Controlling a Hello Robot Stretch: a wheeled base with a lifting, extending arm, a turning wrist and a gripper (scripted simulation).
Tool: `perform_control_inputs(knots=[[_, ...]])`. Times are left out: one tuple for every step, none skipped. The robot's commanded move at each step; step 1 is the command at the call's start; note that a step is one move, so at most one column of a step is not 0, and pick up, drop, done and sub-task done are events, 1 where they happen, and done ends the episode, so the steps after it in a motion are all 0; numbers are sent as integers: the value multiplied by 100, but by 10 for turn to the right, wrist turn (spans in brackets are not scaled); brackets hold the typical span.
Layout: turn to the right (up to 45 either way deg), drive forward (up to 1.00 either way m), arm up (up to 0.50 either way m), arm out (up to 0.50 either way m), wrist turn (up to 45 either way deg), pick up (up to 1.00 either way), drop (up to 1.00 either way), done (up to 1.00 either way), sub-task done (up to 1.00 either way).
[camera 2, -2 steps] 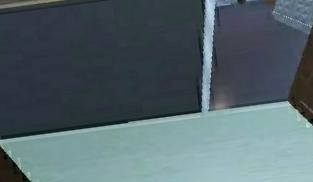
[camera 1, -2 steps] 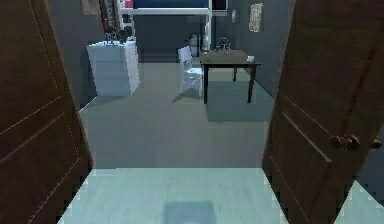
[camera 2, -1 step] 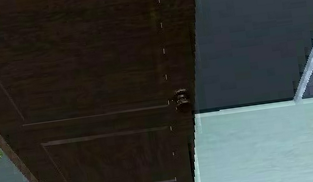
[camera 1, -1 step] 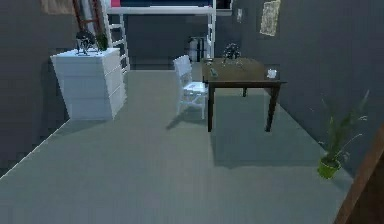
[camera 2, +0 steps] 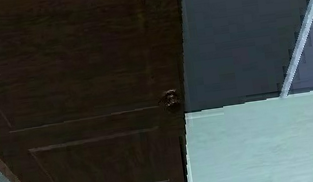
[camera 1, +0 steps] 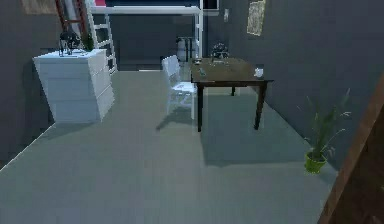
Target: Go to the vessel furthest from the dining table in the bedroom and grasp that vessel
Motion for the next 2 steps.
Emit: perform_control_inputs(knots=[[0,95,0,0,0,0,0,0,0],[270,0,0,0,0,0,0,0,0]])
